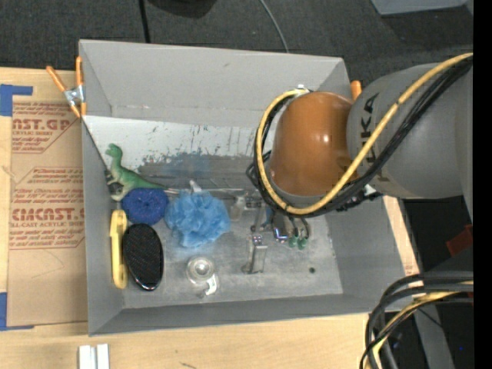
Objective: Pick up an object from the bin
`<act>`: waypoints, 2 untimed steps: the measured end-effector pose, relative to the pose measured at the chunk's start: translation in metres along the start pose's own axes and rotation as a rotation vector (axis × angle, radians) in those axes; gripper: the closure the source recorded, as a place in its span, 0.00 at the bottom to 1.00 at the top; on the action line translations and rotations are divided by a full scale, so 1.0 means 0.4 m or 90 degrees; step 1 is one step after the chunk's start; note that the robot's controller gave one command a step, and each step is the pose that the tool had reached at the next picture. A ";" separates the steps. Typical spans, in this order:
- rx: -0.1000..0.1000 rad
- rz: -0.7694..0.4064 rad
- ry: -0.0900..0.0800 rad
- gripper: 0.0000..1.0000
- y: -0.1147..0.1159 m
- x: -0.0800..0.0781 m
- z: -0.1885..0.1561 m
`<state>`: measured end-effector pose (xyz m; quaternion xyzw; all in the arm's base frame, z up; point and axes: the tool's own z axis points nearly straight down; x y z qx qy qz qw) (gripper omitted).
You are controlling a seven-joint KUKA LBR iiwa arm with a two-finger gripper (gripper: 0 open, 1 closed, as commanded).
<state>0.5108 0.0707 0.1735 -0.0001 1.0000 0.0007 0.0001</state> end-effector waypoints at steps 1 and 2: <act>-0.001 0.004 -0.004 0.00 0.086 -0.062 0.106; -0.001 -0.002 0.002 0.00 0.147 -0.078 0.208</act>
Offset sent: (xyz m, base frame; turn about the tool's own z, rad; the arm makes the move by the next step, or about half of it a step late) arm 0.0311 0.0479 -0.0641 -0.0126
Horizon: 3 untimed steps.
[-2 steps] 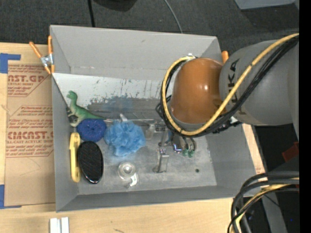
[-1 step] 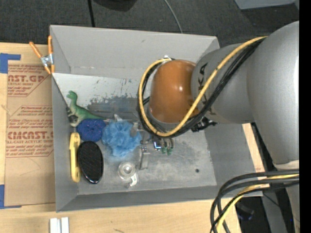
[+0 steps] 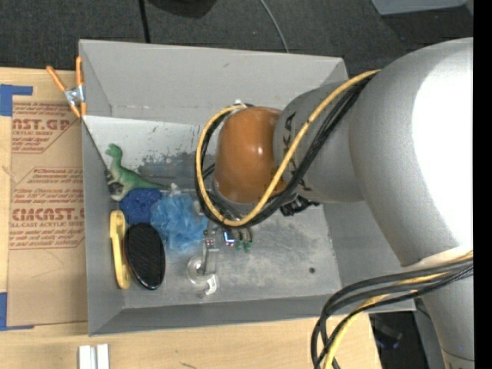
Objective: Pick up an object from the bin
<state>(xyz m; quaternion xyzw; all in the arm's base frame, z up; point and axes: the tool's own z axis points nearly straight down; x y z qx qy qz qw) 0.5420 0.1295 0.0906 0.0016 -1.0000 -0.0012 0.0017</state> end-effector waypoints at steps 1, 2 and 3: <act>0.000 0.001 -0.006 1.00 -0.027 -0.027 0.024; 0.000 0.001 -0.006 1.00 -0.027 -0.027 0.024; 0.000 0.027 -0.006 1.00 -0.028 -0.026 0.015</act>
Offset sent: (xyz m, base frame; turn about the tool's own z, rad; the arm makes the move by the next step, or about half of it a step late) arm 0.0000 0.0000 0.0000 0.0000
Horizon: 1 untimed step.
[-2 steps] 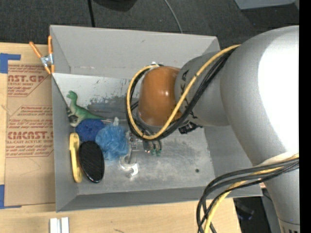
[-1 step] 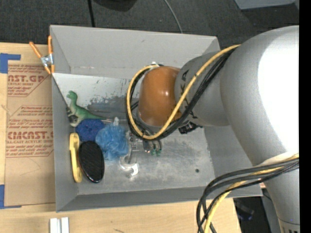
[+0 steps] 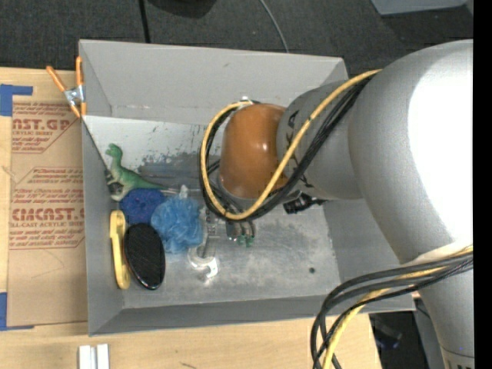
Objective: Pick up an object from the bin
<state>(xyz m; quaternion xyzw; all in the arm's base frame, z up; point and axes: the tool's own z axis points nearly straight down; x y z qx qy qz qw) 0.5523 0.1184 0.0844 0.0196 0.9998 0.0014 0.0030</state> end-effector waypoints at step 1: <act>0.000 0.036 0.000 1.00 0.005 -0.004 -0.003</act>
Offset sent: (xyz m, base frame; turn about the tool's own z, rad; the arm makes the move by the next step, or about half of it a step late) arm -0.0055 0.0110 -0.0130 0.1501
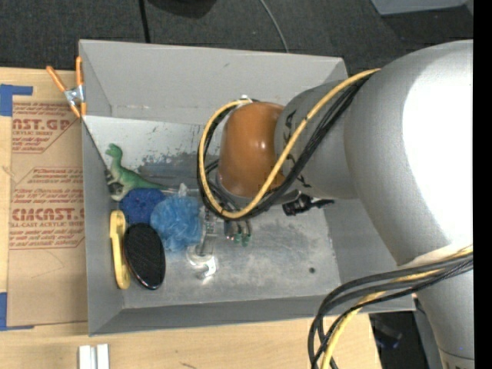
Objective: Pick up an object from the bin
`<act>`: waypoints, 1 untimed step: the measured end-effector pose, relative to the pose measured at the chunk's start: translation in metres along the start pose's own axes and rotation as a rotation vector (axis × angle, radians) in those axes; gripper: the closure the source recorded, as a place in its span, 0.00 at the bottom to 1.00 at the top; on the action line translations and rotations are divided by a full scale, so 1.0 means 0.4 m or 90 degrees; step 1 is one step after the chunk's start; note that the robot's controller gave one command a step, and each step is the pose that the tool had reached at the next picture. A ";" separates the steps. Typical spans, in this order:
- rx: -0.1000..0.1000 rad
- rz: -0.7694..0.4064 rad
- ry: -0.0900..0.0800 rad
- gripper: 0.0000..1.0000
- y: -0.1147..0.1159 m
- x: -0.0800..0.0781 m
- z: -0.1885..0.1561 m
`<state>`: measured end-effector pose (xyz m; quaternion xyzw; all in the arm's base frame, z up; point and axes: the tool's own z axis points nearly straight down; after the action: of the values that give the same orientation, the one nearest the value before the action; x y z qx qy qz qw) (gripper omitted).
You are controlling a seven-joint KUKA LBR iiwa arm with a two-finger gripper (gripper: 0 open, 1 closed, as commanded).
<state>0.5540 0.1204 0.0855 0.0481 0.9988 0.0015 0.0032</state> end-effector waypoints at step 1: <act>0.002 0.059 -0.002 1.00 0.012 0.007 0.014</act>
Offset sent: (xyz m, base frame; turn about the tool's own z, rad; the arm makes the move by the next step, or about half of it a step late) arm 0.0231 0.0621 0.0253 0.1166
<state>0.5518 0.1255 0.0798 0.0947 0.9955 0.0000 0.0050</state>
